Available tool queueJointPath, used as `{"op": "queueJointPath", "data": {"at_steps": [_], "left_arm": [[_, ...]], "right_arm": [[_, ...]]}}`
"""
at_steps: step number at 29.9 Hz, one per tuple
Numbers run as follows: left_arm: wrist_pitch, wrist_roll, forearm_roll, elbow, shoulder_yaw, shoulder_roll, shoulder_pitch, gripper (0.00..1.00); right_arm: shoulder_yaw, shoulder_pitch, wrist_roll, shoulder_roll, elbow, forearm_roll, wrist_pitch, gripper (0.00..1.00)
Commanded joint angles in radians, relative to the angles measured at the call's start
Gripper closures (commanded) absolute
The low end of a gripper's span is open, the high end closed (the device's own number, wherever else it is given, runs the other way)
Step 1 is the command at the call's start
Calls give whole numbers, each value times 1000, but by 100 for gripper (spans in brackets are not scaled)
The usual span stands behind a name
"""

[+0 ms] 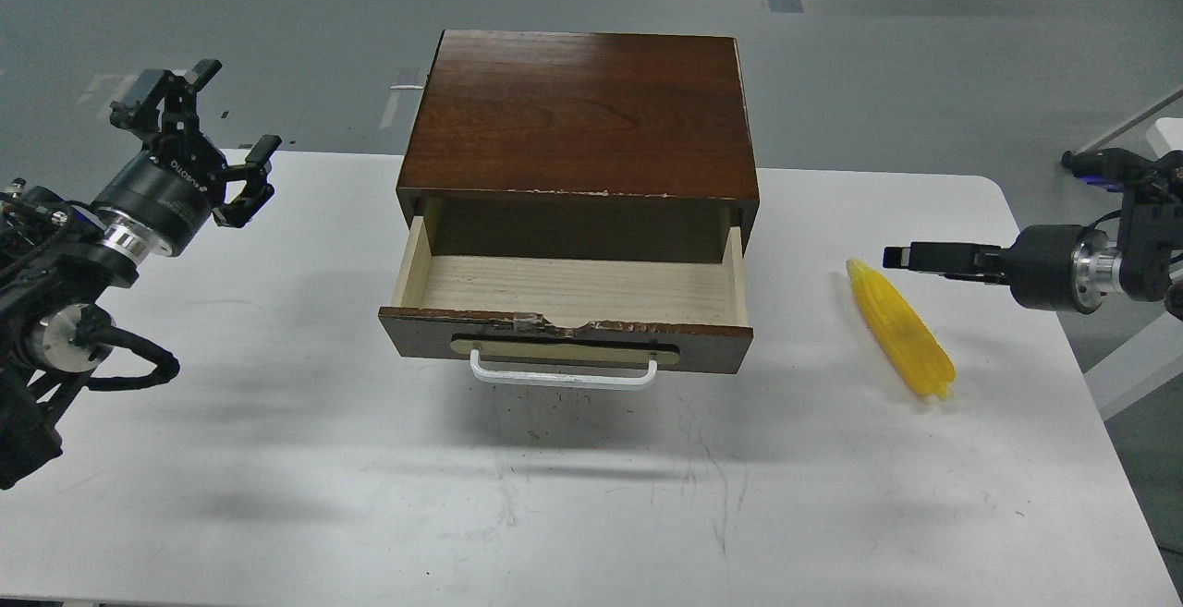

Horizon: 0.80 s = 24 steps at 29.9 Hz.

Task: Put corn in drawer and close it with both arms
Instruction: 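Lower the right gripper onto the corn cob and close it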

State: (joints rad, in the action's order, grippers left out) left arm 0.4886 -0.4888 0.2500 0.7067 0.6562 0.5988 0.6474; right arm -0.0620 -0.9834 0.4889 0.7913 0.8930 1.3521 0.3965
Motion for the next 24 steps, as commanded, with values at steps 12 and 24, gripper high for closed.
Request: {"op": "queueJointPath", "data": {"at_steps": [12, 24], "left_arm": [[0, 0, 17, -1, -4, -27, -3, 0], [0, 0, 17, -1, -4, -20, -8, 0]], "right_arm": [[186, -32, 0, -150, -158, 47, -100, 0], [275, -24, 0, -176, -180, 47, -100, 9]]}}
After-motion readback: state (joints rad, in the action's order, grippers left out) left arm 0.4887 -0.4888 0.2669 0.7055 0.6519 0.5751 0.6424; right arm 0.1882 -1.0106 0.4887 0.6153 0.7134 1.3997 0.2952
